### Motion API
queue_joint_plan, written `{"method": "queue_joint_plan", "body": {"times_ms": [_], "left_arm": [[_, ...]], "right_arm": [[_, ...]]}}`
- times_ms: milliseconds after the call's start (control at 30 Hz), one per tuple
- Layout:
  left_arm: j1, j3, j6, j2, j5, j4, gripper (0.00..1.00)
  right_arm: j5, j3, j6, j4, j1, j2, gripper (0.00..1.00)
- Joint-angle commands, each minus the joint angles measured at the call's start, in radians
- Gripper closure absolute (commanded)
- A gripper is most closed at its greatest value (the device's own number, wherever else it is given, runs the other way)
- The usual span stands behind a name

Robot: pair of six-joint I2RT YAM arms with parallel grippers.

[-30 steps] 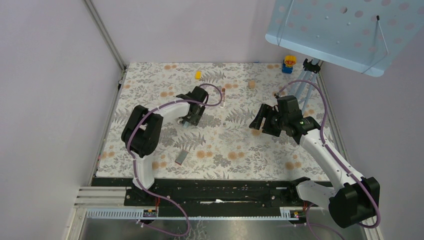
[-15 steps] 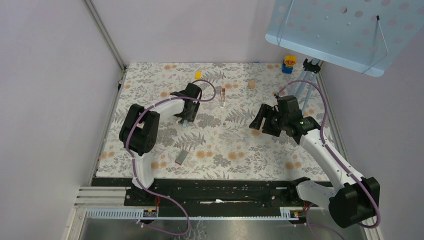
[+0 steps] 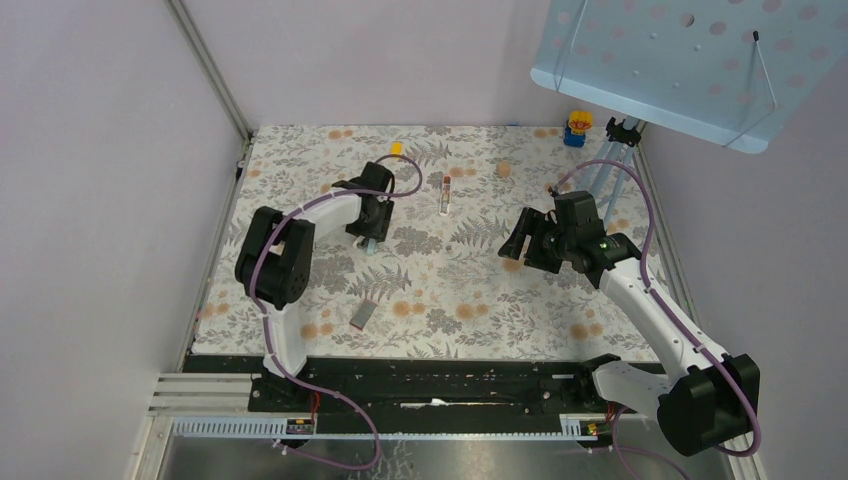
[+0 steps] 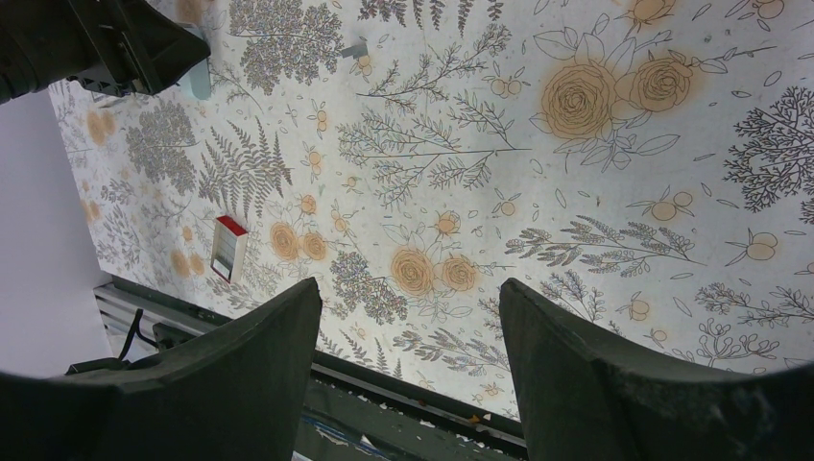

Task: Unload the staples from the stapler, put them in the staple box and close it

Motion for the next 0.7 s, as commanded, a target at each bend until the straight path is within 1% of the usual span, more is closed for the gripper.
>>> {"method": "queue_joint_plan", "body": {"times_ms": [0,167,433,567,667], "left_arm": [[0.019,-0.006,-0.062,-0.003,0.135,0.019,0.45],[0.043,-0.017,-0.1,-0.038,0.225,0.054,0.45],[0.053,-0.044,-0.173,-0.077,0.363,0.12,0.5],[0.054,-0.044,-0.189,-0.084,0.367,0.129,0.54],[0.056,-0.045,-0.191,-0.094,0.363,0.128,0.55]], "right_arm": [[-0.013,0.015,-0.019,0.013,-0.005,-0.011,0.25],[-0.014,0.013,-0.018,0.014,-0.005,-0.008,0.25],[-0.01,0.01,-0.012,0.016,-0.005,-0.01,0.25],[-0.009,0.009,-0.01,0.016,-0.005,-0.01,0.25],[-0.01,0.009,-0.007,0.016,-0.005,-0.009,0.25]]}}
